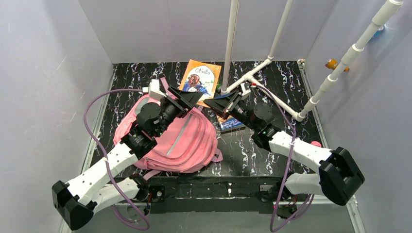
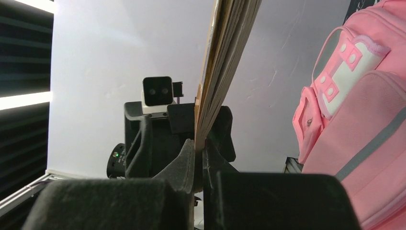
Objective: Pack the student bag
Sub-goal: Pick up the book from the center of the board.
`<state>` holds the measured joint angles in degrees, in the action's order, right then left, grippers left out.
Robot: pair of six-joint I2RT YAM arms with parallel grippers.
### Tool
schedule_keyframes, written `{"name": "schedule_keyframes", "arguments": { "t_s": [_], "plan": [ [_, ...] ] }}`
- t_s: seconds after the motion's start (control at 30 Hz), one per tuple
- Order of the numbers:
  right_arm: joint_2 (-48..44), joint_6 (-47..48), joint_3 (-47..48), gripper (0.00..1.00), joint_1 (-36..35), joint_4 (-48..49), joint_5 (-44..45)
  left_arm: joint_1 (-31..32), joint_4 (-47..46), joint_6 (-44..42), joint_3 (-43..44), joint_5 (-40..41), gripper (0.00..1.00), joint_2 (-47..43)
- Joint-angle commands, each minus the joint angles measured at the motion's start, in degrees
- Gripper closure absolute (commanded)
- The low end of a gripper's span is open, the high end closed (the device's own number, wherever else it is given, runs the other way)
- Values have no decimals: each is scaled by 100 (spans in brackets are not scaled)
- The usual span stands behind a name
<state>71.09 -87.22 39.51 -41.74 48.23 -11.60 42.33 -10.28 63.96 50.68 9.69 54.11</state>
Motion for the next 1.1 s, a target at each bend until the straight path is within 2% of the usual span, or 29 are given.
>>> {"name": "schedule_keyframes", "arguments": {
  "t_s": [0.0, 0.1, 0.13, 0.23, 0.3, 0.4, 0.5, 0.6, 0.67, 0.77, 0.87, 1.0, 1.07],
  "plan": [
    [-303, 241, 142, 99, -276, 473, 740, -21, -801, 89, -352, 357, 44, -257],
    [-445, 356, 72, 99, -475, 353, 881, -16, -849, -52, -422, 228, 67, -327],
    [-464, 424, 75, 96, -517, 271, 845, -14, -851, -133, -431, 143, 76, -349],
    [-478, 815, 140, 61, -503, -82, 377, -14, -837, -386, -497, -213, 91, -481],
    [-531, 1241, 147, 41, -298, -444, -238, -65, -576, -560, -485, -601, 97, -641],
    [-787, 1935, 64, 22, 202, -1061, -1228, -391, 327, -596, -150, -1732, 100, -794],
    [-1169, 3102, 274, 3, 898, -2350, -1986, -707, 1639, -933, 495, -2724, 100, -658],
    [-1229, 4098, 716, 2, 1674, -3526, -3040, -1053, 2136, -1169, 801, -4036, 100, -428],
    [-1098, 3983, 765, 2, 2093, -3505, -3817, -1227, 2061, -1304, 847, -5077, 100, -253],
    [-1002, 3818, 821, 2, 2256, -3240, -4560, -1276, 2176, -1652, 853, -6179, 100, -175],
    [-1013, 3711, 922, 2, 2253, -3165, -4877, -1295, 2810, -2103, 987, -6520, 100, -111],
    [-979, 3341, 874, 2, 2249, -2868, -5216, -1297, 2870, -2247, 992, -7056, 100, 46],
    [-994, 3166, 788, 10, 2249, -2722, -5350, -1305, 3104, -2500, 1070, -7101, 100, 120]
  ]
}}
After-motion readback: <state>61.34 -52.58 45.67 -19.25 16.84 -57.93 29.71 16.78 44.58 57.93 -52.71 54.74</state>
